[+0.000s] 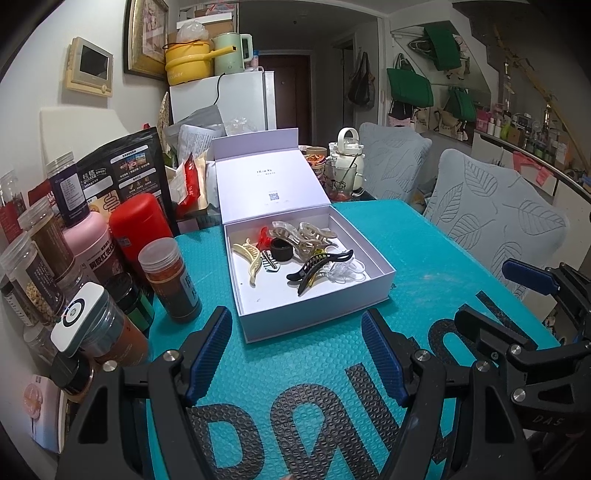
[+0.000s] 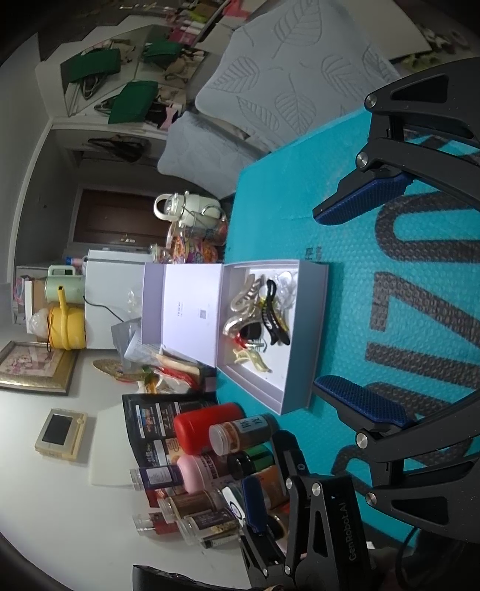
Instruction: Organize rigid objects
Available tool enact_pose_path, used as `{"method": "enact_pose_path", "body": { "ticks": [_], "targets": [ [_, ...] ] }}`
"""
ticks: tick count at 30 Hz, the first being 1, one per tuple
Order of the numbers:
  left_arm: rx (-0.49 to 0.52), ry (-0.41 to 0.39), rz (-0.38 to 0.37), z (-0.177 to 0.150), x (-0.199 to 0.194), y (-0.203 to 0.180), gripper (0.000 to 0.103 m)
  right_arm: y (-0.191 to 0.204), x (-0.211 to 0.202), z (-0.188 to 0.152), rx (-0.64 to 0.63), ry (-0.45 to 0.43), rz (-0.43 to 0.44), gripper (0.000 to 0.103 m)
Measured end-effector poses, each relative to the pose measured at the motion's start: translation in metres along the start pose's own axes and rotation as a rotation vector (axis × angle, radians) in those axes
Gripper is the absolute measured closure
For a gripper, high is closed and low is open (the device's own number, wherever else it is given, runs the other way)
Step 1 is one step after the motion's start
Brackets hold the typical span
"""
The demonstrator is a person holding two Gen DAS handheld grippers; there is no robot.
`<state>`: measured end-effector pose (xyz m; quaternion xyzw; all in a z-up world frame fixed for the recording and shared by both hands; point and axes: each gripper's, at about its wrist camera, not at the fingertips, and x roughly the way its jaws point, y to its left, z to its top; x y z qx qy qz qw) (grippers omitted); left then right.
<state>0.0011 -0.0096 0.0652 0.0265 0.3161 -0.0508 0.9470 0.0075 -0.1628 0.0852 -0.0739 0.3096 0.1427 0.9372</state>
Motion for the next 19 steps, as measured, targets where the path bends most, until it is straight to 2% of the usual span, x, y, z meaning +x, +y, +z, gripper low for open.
{"method": "enact_pose_path", "body": {
  "ticks": [19],
  "targets": [
    [0.022,0.005,0.007,-0.0028,0.0053,-0.0045,0.03,-0.0051,0.0029,-0.0042,0.014,0.011,-0.01,0.018]
  ]
}}
